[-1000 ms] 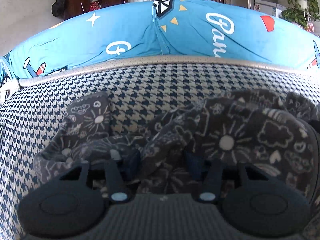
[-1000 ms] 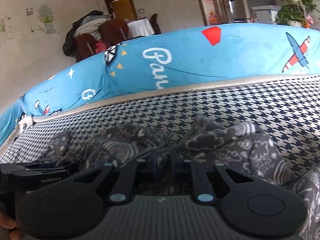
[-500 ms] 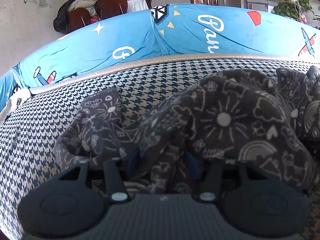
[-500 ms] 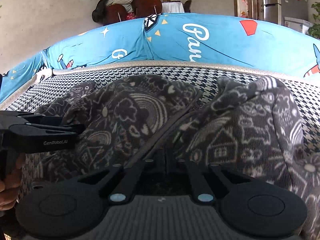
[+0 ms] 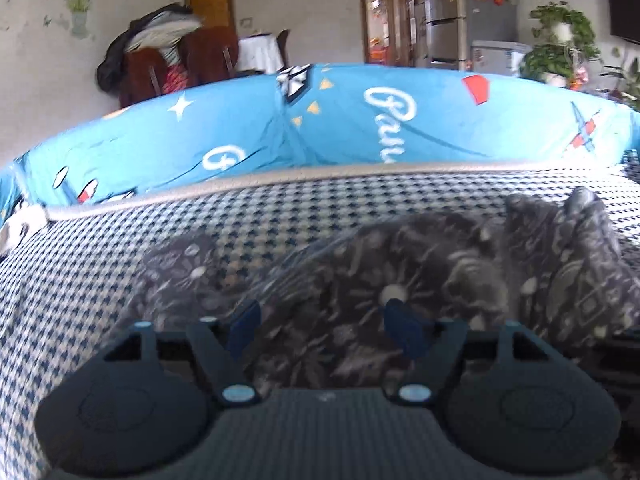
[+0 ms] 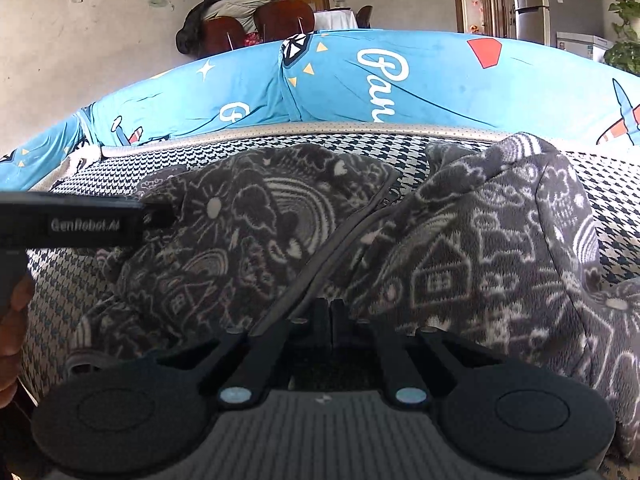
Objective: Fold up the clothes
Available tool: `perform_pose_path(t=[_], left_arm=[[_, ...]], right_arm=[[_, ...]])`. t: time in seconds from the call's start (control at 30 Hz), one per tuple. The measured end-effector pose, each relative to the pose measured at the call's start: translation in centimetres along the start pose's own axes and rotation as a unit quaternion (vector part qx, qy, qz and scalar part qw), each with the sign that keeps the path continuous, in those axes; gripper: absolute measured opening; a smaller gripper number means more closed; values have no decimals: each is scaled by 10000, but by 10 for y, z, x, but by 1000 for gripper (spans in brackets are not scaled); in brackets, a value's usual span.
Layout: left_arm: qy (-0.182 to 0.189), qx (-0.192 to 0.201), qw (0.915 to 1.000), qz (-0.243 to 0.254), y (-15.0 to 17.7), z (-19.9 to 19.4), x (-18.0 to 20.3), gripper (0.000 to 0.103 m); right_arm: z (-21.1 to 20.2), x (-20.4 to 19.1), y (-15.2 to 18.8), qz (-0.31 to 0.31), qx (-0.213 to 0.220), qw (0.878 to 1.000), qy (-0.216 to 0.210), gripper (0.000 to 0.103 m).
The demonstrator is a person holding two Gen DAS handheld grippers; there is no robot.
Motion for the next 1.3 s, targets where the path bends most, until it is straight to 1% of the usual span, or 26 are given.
perform_pose_path(t=[0.07,0.13,0.27,0.33,0.37,0.53,0.67,0.77,0.8,0.97,1.07,1.17,1.3], left_arm=[[171,50,9997,144,-3,1,19,78],[352,-57,9991,223,1,6,35,81],[445,-665,9968,-57,19,29,43,82],[449,-808,9955,-220,26,34,40,86],[433,-821,9954,-230,27,35,39,88],[393,-829,9956,-179,34,35,36,90],[345,-805,9961,-133,36,34,37,91],[326,-813,9961,-138,37,33,37,92],[326,-814,9961,-141,37,33,37,92],[330,-798,9962,-145,38,33,37,92],[333,-785,9963,-147,40,33,37,93],[334,-771,9963,-154,42,33,37,93],[318,-769,9964,-165,43,34,38,93]], right_arm=[[0,-1,0,-3,1,10000,13,7],[1,-1,1,10,-1,10000,17,7],[-1,-1,1,28,-8,10000,-5,7],[-2,0,0,43,-30,10000,-40,7],[-4,0,-1,52,-41,10000,-54,7],[-16,4,-9,62,5,10000,-47,9],[-28,5,-27,-269,230,9994,19,19],[-29,10,-45,-495,324,9982,54,27],[-29,12,-52,-567,353,9977,82,28],[-19,37,-84,-898,444,9946,260,31],[-12,56,-98,-877,463,9946,298,31],[-1,71,-106,-897,363,9950,235,32],[17,87,-107,-919,153,9954,242,38]])
Point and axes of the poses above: each gripper's, at about its wrist camera, not at the fingertips, and z roughly the way its jaws point, x to its right, y to its underside, the point moved 9 cm from there along z, roughly the way its jaws point, and after that the axes turned 11 degrees about -y, right-handed, at the moved point
